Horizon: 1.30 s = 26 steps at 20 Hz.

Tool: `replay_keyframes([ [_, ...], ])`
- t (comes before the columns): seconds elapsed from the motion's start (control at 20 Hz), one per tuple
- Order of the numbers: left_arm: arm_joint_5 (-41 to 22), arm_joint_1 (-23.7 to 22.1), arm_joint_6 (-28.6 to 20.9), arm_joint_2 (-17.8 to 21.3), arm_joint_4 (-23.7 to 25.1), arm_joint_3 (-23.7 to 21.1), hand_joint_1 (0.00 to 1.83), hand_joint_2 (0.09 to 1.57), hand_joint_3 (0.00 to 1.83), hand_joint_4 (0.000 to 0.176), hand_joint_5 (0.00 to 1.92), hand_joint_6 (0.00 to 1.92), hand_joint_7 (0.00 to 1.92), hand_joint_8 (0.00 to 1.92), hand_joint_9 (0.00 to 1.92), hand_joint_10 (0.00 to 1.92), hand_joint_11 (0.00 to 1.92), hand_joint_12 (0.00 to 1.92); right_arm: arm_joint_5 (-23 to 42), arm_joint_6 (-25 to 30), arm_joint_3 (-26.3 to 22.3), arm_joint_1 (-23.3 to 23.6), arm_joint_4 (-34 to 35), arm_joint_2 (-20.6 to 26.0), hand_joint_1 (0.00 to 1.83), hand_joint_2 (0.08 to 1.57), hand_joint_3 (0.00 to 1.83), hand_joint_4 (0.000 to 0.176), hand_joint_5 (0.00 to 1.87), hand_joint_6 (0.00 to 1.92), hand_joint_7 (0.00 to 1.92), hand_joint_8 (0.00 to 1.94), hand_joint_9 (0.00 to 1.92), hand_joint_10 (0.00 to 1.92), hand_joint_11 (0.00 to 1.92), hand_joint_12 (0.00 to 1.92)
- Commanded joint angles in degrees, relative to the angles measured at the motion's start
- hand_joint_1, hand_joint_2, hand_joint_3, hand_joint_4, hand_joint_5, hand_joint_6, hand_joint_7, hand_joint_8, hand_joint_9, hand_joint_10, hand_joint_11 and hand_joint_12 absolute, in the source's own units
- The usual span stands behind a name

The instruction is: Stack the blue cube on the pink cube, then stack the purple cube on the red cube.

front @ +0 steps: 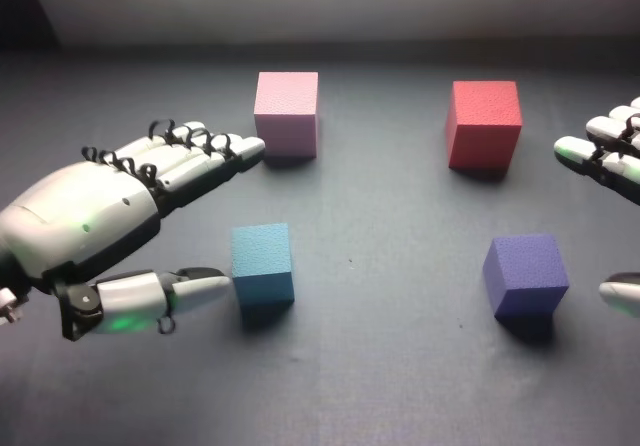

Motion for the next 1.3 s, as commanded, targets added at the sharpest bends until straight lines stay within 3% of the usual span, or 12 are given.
replay_keyframes([
  [0.0, -6.73, -0.78, -0.47, -0.23, -0.42, 0.33, 0.41, 1.05, 0.02, 0.062, 0.00, 0.00, 0.00, 0.00, 0.00, 0.00, 0.00, 0.00, 7.86, -0.02, -0.17, 0.22, -0.44, 0.32, 0.53, 1.30, 0.04, 0.000, 0.00, 0.00, 0.00, 0.00, 0.00, 0.00, 0.00, 0.00],
  [0.55, 4.89, -4.79, -1.76, -9.22, -0.47, 7.70, 0.68, 0.98, 0.00, 0.090, 0.00, 0.00, 0.07, 0.02, 0.01, 0.00, 0.00, 0.00, 11.00, 0.05, -0.46, -2.79, 1.90, 0.34, 0.54, 1.32, 0.01, 0.000, 0.00, 0.00, 0.00, 0.00, 0.00, 0.00, 0.00, 0.00],
  [0.65, 6.73, -5.16, -1.76, -10.53, -0.60, 8.84, 0.75, 0.98, 0.00, 0.068, 0.06, 0.02, 0.18, 0.03, 0.07, 0.02, 0.00, 0.00, 11.00, 0.05, -0.45, -2.90, 1.99, 0.32, 0.56, 1.32, 0.01, 0.000, 0.00, 0.00, 0.00, 0.00, 0.00, 0.00, 0.00, 0.00],
  [0.7, 7.51, -5.35, -1.76, -10.95, -0.60, 9.21, 0.79, 1.00, 0.00, 0.043, 0.10, 0.04, 0.37, 0.02, 0.20, 0.07, 0.00, 0.26, 11.00, 0.05, -0.45, -2.91, 2.04, 0.32, 0.56, 1.33, 0.01, 0.000, 0.00, 0.00, 0.00, 0.00, 0.00, 0.00, 0.00, 0.00],
  [0.75, 8.02, -5.47, -1.76, -11.31, -0.60, 9.50, 0.85, 1.01, 0.01, 0.034, 0.24, 0.06, 0.59, 0.14, 0.27, 0.55, 0.00, 1.13, 11.00, 0.05, -0.45, -2.93, 2.11, 0.32, 0.56, 1.33, 0.01, 0.000, 0.00, 0.00, 0.00, 0.00, 0.00, 0.00, 0.00, 0.00],
  [0.8, 8.21, -5.55, -1.76, -11.48, -0.61, 9.68, 0.92, 1.03, 0.01, 0.037, 0.33, 0.10, 0.73, 0.28, 0.35, 0.93, 0.00, 1.51, 11.00, 0.05, -0.45, -2.95, 2.15, 0.32, 0.56, 1.33, 0.01, 0.000, 0.00, 0.00, 0.00, 0.00, 0.00, 0.00, 0.00, 0.00],
  [0.85, 8.28, -5.60, -1.83, -11.66, -0.81, 9.95, 1.23, 1.14, 0.01, 0.000, 0.57, 0.30, 0.83, 1.03, 0.70, 1.23, 0.50, 1.79, 11.00, 0.05, -0.46, -3.02, 2.21, 0.32, 0.56, 1.34, 0.01, 0.000, 0.00, 0.00, 0.00, 0.00, 0.00, 0.00, 0.00, 0.00],
  [0.9, 7.88, -5.64, -2.17, -11.66, -0.81, 10.01, 1.16, 1.15, 0.01, 0.000, 0.84, 0.94, 1.13, 1.74, 1.27, 1.78, 1.28, 1.90, 11.00, 0.06, -0.46, -3.07, 2.27, 0.32, 0.57, 1.34, 0.01, 0.000, 0.00, 0.00, 0.00, 0.00, 0.00, 0.00, 0.00, 0.00],
  [0.95, 7.12, -5.78, -2.43, -11.54, -0.81, 9.96, 1.14, 1.15, 0.01, 0.000, 0.89, 1.10, 1.30, 1.89, 1.50, 1.89, 1.59, 1.92, 11.00, 0.08, -0.48, -3.14, 2.35, 0.32, 0.59, 1.34, 0.01, 0.000, 0.00, 0.00, 0.00, 0.00, 0.00, 0.00, 0.00, 0.00],
  [1.05, 5.08, -6.45, -2.72, -10.95, -0.78, 9.59, 1.08, 1.21, 0.02, 0.000, 0.78, 1.30, 1.14, 1.92, 1.35, 1.92, 1.46, 1.92, 11.10, 0.13, -0.54, -3.27, 2.58, 0.32, 0.63, 1.33, 0.00, 0.000, 0.00, 0.00, 0.00, 0.00, 0.00, 0.00, 0.00, 0.00],
  [1.1, 3.70, -7.03, -2.72, -10.41, -0.72, 9.31, 1.05, 1.24, 0.01, 0.000, 0.75, 1.36, 0.95, 1.83, 1.11, 1.92, 1.20, 1.92, 11.26, 0.16, -0.61, -3.33, 2.65, 0.32, 0.62, 1.33, 0.00, 0.000, 0.00, 0.00, 0.00, 0.00, 0.00, 0.00, 0.00, 0.00],
  [1.25, 2.21, -8.77, -2.63, -9.45, -0.78, 9.56, 1.07, 1.26, 0.00, 0.000, 0.72, 1.38, 0.85, 1.90, 1.05, 1.92, 1.15, 1.92, 11.54, 0.18, -0.70, -3.40, 2.69, 0.33, 0.61, 1.34, 0.00, 0.000, 0.00, 0.00, 0.00, 0.00, 0.00, 0.00, 0.00, 0.00],
])
